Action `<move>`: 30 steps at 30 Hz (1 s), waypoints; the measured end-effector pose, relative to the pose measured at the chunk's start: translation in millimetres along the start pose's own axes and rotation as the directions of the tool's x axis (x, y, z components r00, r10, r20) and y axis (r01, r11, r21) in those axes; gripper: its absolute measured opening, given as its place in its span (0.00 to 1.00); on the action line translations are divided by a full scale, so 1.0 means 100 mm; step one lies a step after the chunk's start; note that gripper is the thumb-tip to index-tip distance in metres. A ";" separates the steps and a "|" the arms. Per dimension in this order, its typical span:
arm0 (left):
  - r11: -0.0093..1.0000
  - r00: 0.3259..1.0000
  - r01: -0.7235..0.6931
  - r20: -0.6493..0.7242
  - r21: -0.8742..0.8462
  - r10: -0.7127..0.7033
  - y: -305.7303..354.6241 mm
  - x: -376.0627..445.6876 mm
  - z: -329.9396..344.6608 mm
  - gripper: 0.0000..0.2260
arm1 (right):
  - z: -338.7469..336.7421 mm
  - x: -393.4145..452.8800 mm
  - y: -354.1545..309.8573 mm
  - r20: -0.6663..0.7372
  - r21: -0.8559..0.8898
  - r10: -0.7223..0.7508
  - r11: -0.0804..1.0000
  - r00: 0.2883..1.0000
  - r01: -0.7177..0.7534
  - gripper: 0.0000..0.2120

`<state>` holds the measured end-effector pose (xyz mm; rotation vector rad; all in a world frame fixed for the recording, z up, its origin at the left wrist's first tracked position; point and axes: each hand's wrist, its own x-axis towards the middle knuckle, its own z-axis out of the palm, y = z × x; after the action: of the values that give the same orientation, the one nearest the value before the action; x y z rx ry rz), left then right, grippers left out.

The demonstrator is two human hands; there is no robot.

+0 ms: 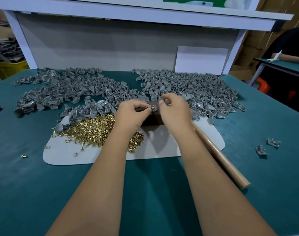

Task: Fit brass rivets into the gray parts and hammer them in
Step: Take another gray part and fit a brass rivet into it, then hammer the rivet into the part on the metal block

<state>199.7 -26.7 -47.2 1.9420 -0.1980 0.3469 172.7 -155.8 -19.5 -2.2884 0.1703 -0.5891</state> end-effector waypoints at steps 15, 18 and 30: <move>1.000 1.000 0.016 -0.003 0.014 -0.015 -0.03 -0.02 0.02 0.03 | -0.33 -0.22 0.35 0.001 -0.741 0.250 0.650 0.968 -0.167 0.20; 1.000 1.000 0.007 -0.005 0.020 -0.007 -0.02 -0.03 0.03 0.03 | -0.33 -0.21 0.36 -0.014 -0.697 0.206 0.699 0.978 -0.158 0.18; 0.996 0.997 0.060 -0.047 -0.065 -0.063 -0.04 0.00 0.09 0.03 | -0.65 -0.26 0.01 -0.093 -0.368 -0.130 0.926 0.987 0.088 0.16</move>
<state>202.1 -33.7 -53.6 1.8706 -0.1158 0.3434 119.6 -190.5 9.8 -2.6359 0.2246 -0.8047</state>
